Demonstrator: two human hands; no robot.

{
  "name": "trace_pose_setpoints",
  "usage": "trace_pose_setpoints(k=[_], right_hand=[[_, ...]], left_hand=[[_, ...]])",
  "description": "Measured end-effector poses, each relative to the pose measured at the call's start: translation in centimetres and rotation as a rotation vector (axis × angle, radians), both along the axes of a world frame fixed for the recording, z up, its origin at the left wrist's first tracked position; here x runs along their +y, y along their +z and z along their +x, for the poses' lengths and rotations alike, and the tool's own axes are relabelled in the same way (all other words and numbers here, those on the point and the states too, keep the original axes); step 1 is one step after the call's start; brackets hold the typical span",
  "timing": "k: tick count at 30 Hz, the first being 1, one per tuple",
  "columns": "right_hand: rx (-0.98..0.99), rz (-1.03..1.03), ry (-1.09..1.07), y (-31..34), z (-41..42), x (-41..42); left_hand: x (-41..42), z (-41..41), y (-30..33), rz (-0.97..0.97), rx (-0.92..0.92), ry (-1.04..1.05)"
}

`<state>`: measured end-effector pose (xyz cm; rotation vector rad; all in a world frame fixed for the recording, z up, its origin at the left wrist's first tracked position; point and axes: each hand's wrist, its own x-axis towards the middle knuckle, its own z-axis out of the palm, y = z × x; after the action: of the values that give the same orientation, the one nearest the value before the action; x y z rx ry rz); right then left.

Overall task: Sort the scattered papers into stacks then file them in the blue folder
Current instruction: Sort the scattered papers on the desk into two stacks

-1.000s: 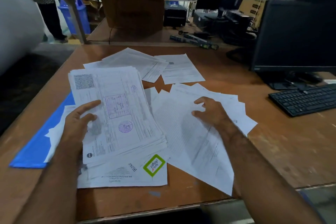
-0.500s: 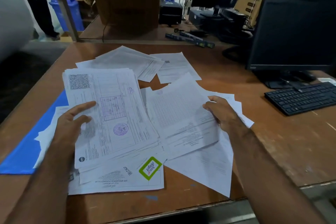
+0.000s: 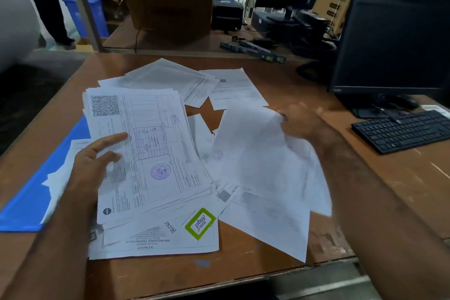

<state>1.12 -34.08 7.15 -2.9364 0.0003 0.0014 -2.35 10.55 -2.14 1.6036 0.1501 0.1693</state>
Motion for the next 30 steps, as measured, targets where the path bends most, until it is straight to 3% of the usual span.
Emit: trace_pose_setpoints(k=[2,4,7,12,16,22,24,27,30], right_hand=[[-0.008,-0.338,0.023,1.6,0.8,2.1],[-0.166,-0.468,0.102,1.6,1.5,4.5],[-0.367,-0.364,0.064,-1.2,1.7,8.0],[0.117,-0.100,-0.105,-8.0,-0.3,11.5],[0.105,-0.030,-0.058,-11.2,-3.2,11.3],[-0.026,0.023,0.023,-8.3,-3.8,10.2],[-0.037,-0.005,-0.125,-6.8,-2.7,8.2],[0.156,0.022,-0.397,-5.8,-2.2,5.1],[0.181,0.071,-0.409,-6.1,-2.2,3.8]], left_hand=[[-0.1,0.0,0.1,0.015,0.003,0.000],[0.0,0.1,0.0,0.031,0.002,0.004],[0.1,0.0,0.0,0.021,-0.008,-0.011],[-0.3,-0.1,0.4,0.015,-0.042,-0.030],[0.1,0.3,-0.2,-0.003,-0.018,-0.022],[0.3,0.3,-0.6,0.020,-0.006,-0.021],[0.3,0.2,-0.5,0.037,-0.005,-0.018],[0.0,0.0,-0.1,0.046,-0.010,-0.004],[-0.5,-0.1,0.4,0.057,-0.017,-0.010]])
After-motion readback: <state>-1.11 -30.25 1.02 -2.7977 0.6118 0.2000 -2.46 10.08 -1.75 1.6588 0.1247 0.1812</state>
